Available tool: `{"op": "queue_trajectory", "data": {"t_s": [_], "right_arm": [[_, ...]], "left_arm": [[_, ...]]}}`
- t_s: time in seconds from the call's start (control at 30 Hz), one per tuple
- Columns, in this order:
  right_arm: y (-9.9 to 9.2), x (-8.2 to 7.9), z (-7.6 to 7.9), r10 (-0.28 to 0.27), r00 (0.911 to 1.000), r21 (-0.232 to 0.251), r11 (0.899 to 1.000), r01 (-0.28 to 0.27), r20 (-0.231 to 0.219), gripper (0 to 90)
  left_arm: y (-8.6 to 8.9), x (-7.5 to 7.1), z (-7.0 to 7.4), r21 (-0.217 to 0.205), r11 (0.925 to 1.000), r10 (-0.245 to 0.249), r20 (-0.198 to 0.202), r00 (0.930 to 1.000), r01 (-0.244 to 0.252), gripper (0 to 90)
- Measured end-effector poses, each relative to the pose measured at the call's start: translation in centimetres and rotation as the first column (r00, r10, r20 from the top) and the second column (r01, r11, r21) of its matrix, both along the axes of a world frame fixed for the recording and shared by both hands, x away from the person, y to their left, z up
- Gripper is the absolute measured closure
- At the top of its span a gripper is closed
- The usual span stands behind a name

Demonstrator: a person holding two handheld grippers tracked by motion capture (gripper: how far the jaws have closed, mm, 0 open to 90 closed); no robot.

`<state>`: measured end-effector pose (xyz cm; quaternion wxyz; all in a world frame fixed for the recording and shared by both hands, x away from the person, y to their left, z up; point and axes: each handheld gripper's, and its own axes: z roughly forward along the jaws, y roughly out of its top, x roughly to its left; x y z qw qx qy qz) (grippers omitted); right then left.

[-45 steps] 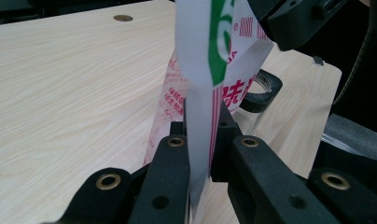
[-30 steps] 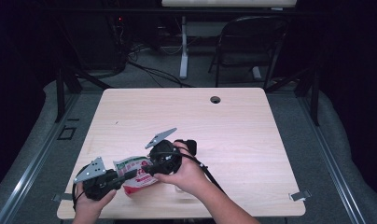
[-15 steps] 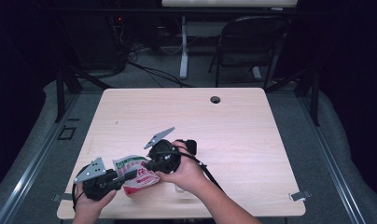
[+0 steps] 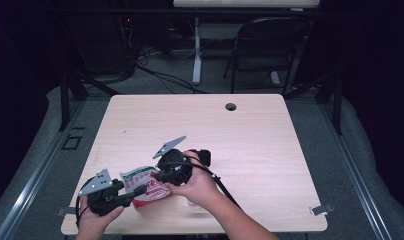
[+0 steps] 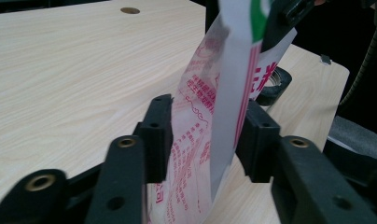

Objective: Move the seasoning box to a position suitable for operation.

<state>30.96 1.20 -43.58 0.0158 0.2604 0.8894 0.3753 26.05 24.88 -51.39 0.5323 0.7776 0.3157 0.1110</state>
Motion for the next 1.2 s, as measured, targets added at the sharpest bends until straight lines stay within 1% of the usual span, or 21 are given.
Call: {"op": "queue_trajectory", "data": {"t_s": [0.03, 0.07, 0.1, 0.13, 0.23, 0.27, 0.33, 0.4, 0.43, 0.5, 0.6, 0.63, 0.73, 0.77, 0.8, 0.83, 0.9, 1.0, 1.03, 1.13, 1.2], "right_arm": [[0.0, 0.0, 0.0, -0.001, 1.0000, -0.002, 1.000, 0.001, 0.000, 90.0], [-0.1, 0.0, 0.0, -0.002, 1.0000, -0.002, 1.000, 0.002, -0.001, 90.0], [-0.1, 0.0, 0.1, 0.002, 1.0000, -0.006, 1.000, -0.002, 0.003, 90.0], [-0.1, 0.0, 0.1, -0.006, 1.0000, 0.011, 1.000, 0.006, 0.000, 90.0], [-0.3, 0.0, 0.3, -0.001, 1.0000, 0.023, 1.000, 0.001, -0.005, 90.0], [-0.4, 0.1, 0.4, 0.001, 1.0000, 0.016, 1.000, -0.001, -0.006, 90.0], [-0.5, 0.1, 0.5, 0.001, 1.0000, 0.026, 1.000, 0.000, -0.005, 90.0], [-0.6, 0.1, 0.6, 0.004, 1.0000, 0.028, 1.000, -0.004, -0.007, 90.0], [-0.7, 0.1, 0.6, 0.004, 1.0000, 0.028, 1.000, -0.004, -0.008, 90.0], [-0.7, 0.0, 0.7, 0.009, 1.0000, 0.029, 1.000, -0.009, -0.002, 90.0], [-0.8, -0.1, 0.8, 0.006, 1.0000, 0.041, 0.999, -0.006, 0.002, 90.0], [-0.9, -0.1, 0.8, 0.010, 1.0000, 0.041, 0.999, -0.010, 0.003, 90.0], [-1.0, -0.1, 0.9, 0.010, 0.9999, 0.042, 0.999, -0.011, 0.006, 90.0], [-1.0, -0.1, 0.8, 0.013, 0.9999, 0.042, 0.999, -0.013, 0.007, 90.0], [-1.0, -0.1, 0.8, 0.013, 0.9999, 0.042, 0.999, -0.013, 0.007, 90.0], [-1.0, -0.1, 0.8, 0.016, 0.9998, 0.043, 0.999, -0.016, 0.008, 90.0], [-1.0, -0.3, 0.9, 0.017, 0.9998, 0.052, 0.998, -0.018, 0.013, 90.0], [-1.1, -0.3, 1.1, 0.022, 0.9996, 0.048, 0.999, -0.023, 0.018, 90.0], [-1.2, -0.4, 1.3, 0.027, 0.9994, 0.049, 0.998, -0.028, 0.022, 90.0], [-1.4, -0.4, 1.6, 0.031, 0.9991, 0.046, 0.998, -0.033, 0.030, 90.0], [-1.6, -0.6, 2.1, 0.031, 0.9986, 0.059, 0.998, -0.034, 0.044, 90.0]], "left_arm": [[0.0, 0.1, -0.1, 0.002, 1.0000, -0.008, -0.001, 1.0000, 0.008, 54.9], [-0.1, 0.1, -0.2, 0.005, 1.0000, 0.007, 0.000, 1.0000, -0.007, 51.0], [-0.1, 0.2, -0.3, 0.008, 1.0000, -0.004, -0.004, 1.0000, 0.004, 49.1], [-0.2, 0.2, -0.4, 0.015, 0.9998, 0.011, 0.002, 0.9999, -0.011, 48.0], [-0.3, 0.2, -0.8, 0.026, 0.9996, 0.010, 0.025, 0.9996, -0.010, 43.6], [-0.3, 0.3, -0.9, 0.041, 0.9989, 0.021, 0.028, 0.9994, -0.022, 42.2], [-0.5, 0.3, -1.2, 0.043, 0.9989, 0.017, 0.028, 0.9995, -0.018, 39.1], [-0.7, 0.4, -1.5, 0.036, 0.9993, 0.010, 0.013, 0.9999, -0.011, 38.7], [-0.7, 0.5, -1.6, 0.044, 0.9990, -0.004, -0.001, 1.0000, 0.004, 37.9], [-0.8, 0.7, -2.0, 0.073, 0.9974, -0.002, -0.017, 0.9999, 0.003, 34.3], [-1.0, 0.9, -2.6, 0.087, 0.9960, -0.019, -0.010, 0.9998, 0.020, 34.6], [-1.1, 1.0, -2.7, 0.098, 0.9948, -0.028, -0.022, 0.9994, 0.030, 35.1], [-1.1, 1.1, -2.9, 0.100, 0.9941, -0.039, -0.024, 0.9989, 0.042, 34.8], [-1.1, 1.4, -3.2, 0.083, 0.9951, -0.050, -0.038, 0.9980, 0.053, 33.5], [-1.1, 1.4, -3.2, 0.083, 0.9951, -0.050, -0.038, 0.9980, 0.053, 32.4], [-1.1, 1.7, -3.5, 0.065, 0.9959, -0.059, -0.064, 0.9963, 0.063, 32.4], [-1.1, 1.9, -3.8, 0.046, 0.9963, -0.069, -0.078, 0.9946, 0.072, 28.5], [-1.2, 1.9, -3.9, 0.020, 0.9976, -0.064, -0.084, 0.9944, 0.066, 24.5], [-1.1, 1.9, -3.9, 0.002, 0.9972, -0.075, -0.089, 0.9933, 0.075, 23.6], [-1.1, 1.8, -3.9, -0.005, 0.9965, -0.084, -0.085, 0.9929, 0.084, 21.4], [-1.3, 1.7, -3.8, -0.008, 0.9956, -0.094, -0.079, 0.9925, 0.094, 21.1]]}}
